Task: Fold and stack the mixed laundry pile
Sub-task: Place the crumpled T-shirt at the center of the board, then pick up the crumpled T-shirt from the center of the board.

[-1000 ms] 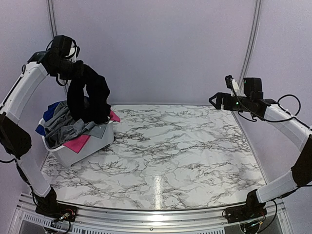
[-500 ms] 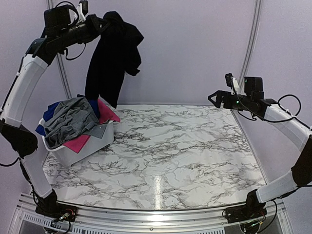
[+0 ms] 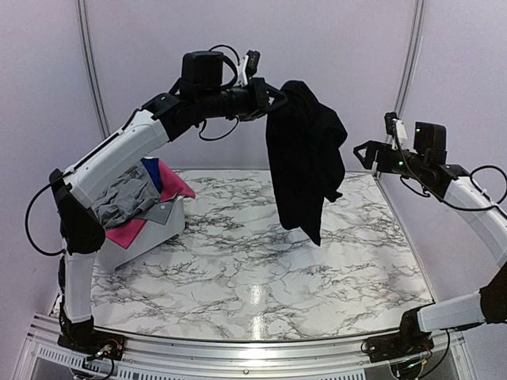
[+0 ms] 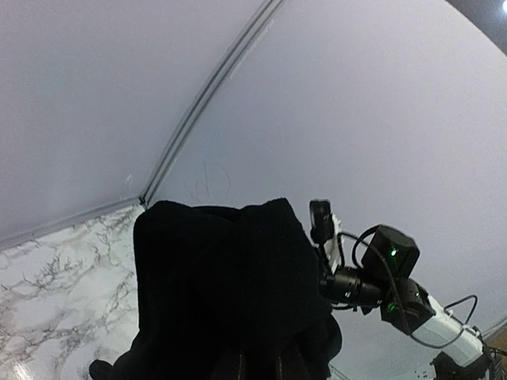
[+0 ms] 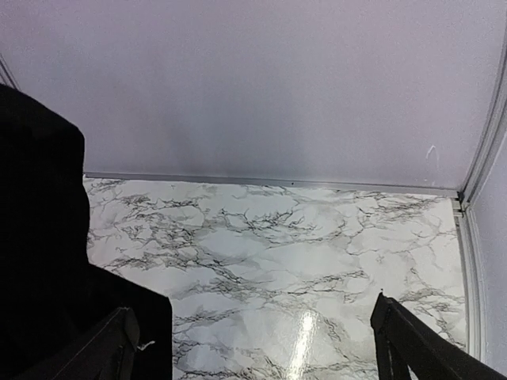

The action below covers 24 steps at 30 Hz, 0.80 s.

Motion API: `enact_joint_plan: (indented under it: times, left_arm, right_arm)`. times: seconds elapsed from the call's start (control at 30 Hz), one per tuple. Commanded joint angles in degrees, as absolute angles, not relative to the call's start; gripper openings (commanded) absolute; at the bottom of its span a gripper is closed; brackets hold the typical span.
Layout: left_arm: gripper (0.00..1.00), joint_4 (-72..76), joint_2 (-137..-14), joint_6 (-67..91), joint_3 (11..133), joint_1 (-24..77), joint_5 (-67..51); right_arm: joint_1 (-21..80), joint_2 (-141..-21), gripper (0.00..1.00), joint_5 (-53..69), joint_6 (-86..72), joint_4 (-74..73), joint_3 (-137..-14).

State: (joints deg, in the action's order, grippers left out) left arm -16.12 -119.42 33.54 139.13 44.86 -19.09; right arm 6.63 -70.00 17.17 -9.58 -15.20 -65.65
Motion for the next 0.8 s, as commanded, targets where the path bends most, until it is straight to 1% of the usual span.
enact_joint_plan:
  times: [0.0,0.03,0.07,0.13,0.17,0.2,0.43,0.5,0.57,0.67,0.77]
  left_arm:
    - [0.00,-9.88,-119.32,34.29,132.28,45.37,-24.24]
    - [0.03,-10.00,-119.09,33.41,129.19,45.35,-24.04]
    - [0.23,-11.10,-119.14,31.98,126.86,45.35,-23.40]
    - [0.79,-17.49,-120.09,28.57,124.74,45.35,-20.99]
    - [0.96,-19.83,-120.40,26.68,123.76,45.35,-20.06]
    - [0.99,-21.59,-120.46,25.43,122.25,45.29,-18.62]
    - [0.99,-23.05,-115.73,21.54,103.77,45.20,-14.81]
    - [0.99,-23.11,-113.97,20.37,98.53,45.50,-13.30]
    - [0.98,-23.23,-112.56,19.84,93.86,45.61,-12.25]
    - [0.91,-23.50,-111.61,19.14,88.49,45.85,-12.54]
    - [0.82,-23.48,-111.63,19.75,85.34,46.86,-14.13]
  right_arm:
    - [5.59,-67.43,0.99,11.70,-9.10,-16.80,-64.39]
    - [5.54,-67.38,0.98,11.39,-8.94,-17.22,-64.16]
    - [5.54,-67.46,0.99,11.67,-8.61,-17.98,-64.00]
    - [5.54,-68.24,0.99,14.17,-7.50,-19.55,-64.21]
    - [5.54,-68.83,0.98,15.87,-7.09,-20.46,-64.36]
    - [5.56,-69.49,0.98,17.41,-6.52,-21.36,-64.37]
    - [6.05,-70.75,0.98,23.43,-7.03,-25.53,-60.29]
    - [7.36,-70.96,0.99,23.44,-7.16,-26.38,-58.39]
    - [9.64,-72.18,0.98,20.96,-6.70,-27.70,-57.22]
    - [12.93,-76.57,0.96,17.62,-5.69,-29.88,-57.48]
    - [13.47,-80.94,0.90,19.85,-6.95,-31.07,-58.61]
